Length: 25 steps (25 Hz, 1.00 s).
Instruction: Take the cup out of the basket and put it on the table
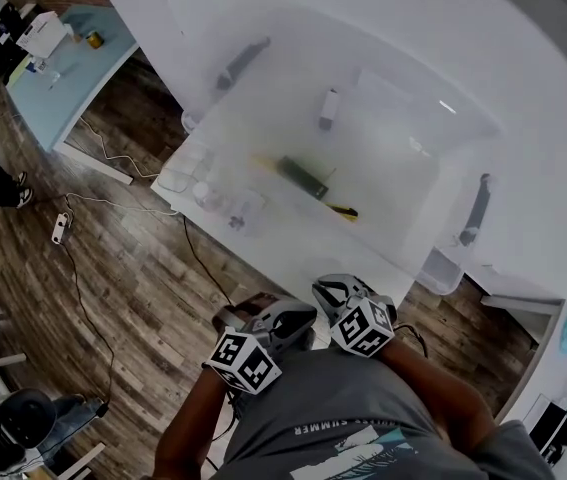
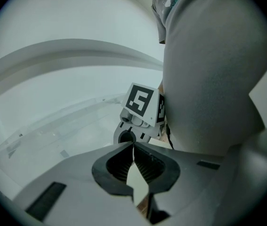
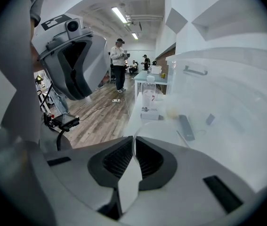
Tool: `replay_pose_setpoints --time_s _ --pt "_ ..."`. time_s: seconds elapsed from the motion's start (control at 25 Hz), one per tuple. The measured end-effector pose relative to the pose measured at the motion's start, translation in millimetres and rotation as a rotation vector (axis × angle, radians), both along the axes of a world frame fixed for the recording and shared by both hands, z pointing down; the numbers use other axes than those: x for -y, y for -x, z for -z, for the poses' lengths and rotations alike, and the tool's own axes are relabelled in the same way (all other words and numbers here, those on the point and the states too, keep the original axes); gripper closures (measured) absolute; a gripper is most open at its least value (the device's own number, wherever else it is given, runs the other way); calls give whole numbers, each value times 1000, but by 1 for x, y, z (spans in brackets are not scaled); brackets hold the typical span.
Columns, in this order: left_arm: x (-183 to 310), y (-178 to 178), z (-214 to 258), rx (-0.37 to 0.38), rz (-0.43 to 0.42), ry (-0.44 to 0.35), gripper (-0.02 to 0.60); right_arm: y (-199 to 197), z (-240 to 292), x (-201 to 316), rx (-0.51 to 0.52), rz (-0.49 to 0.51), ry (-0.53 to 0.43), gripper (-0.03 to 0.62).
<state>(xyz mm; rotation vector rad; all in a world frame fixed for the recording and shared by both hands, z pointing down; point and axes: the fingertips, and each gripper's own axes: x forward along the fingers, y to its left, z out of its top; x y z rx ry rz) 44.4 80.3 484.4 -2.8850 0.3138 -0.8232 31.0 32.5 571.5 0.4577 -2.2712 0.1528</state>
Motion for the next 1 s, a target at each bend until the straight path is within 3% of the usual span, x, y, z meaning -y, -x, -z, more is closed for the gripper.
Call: replay_pose_setpoints --time_s 1.0 --pt "9 -2 -21 5 -8 64 566 5 -7 16 -12 7 22 562"
